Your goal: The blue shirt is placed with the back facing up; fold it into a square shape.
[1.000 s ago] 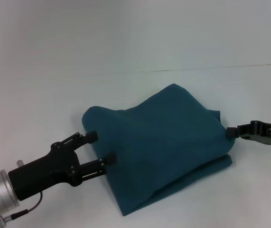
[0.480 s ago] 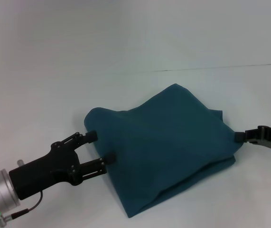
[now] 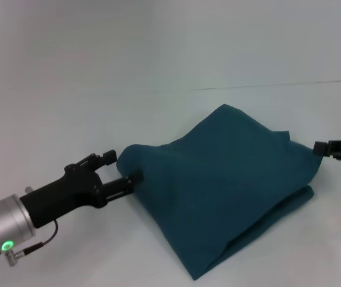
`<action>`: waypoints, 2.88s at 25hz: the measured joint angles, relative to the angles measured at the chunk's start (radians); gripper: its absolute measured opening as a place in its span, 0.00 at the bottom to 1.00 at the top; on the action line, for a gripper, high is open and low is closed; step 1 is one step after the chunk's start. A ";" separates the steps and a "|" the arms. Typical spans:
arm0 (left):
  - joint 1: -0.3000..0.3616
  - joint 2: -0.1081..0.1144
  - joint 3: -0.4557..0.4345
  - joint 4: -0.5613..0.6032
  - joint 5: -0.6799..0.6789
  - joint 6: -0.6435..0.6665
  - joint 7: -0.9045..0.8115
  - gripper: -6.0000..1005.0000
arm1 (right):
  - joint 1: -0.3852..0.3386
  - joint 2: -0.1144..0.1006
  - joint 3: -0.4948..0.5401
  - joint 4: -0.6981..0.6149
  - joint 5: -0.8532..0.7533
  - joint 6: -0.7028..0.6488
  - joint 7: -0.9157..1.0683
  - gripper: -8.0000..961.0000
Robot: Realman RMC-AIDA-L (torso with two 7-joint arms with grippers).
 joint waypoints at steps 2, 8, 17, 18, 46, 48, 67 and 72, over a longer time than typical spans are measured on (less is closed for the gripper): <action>-0.019 -0.001 0.001 -0.009 -0.007 -0.049 -0.014 0.89 | 0.007 0.000 0.031 -0.001 0.001 -0.025 -0.023 0.08; -0.051 -0.001 0.004 -0.023 -0.019 -0.141 -0.026 0.89 | 0.015 0.008 0.054 0.000 0.011 -0.042 -0.064 0.35; -0.113 -0.003 0.046 -0.068 -0.027 -0.175 -0.058 0.89 | 0.021 0.003 0.060 0.001 0.055 -0.045 -0.064 0.53; -0.119 -0.004 0.058 -0.076 -0.028 -0.179 -0.057 0.89 | 0.024 0.003 0.059 0.001 0.055 -0.044 -0.064 0.53; -0.152 -0.004 0.101 -0.146 -0.056 -0.174 -0.052 0.88 | 0.115 0.068 -0.067 0.019 0.048 -0.004 -0.200 0.41; -0.140 -0.004 0.094 -0.136 -0.077 -0.167 -0.052 0.88 | 0.128 0.088 -0.113 0.022 0.046 0.022 -0.254 0.37; -0.109 -0.004 0.091 -0.124 -0.124 -0.174 -0.053 0.88 | 0.164 0.158 -0.466 0.080 0.044 0.460 -0.340 0.01; -0.110 -0.004 0.091 -0.124 -0.124 -0.190 -0.052 0.88 | 0.163 0.170 -0.447 0.064 0.105 0.467 -0.435 0.02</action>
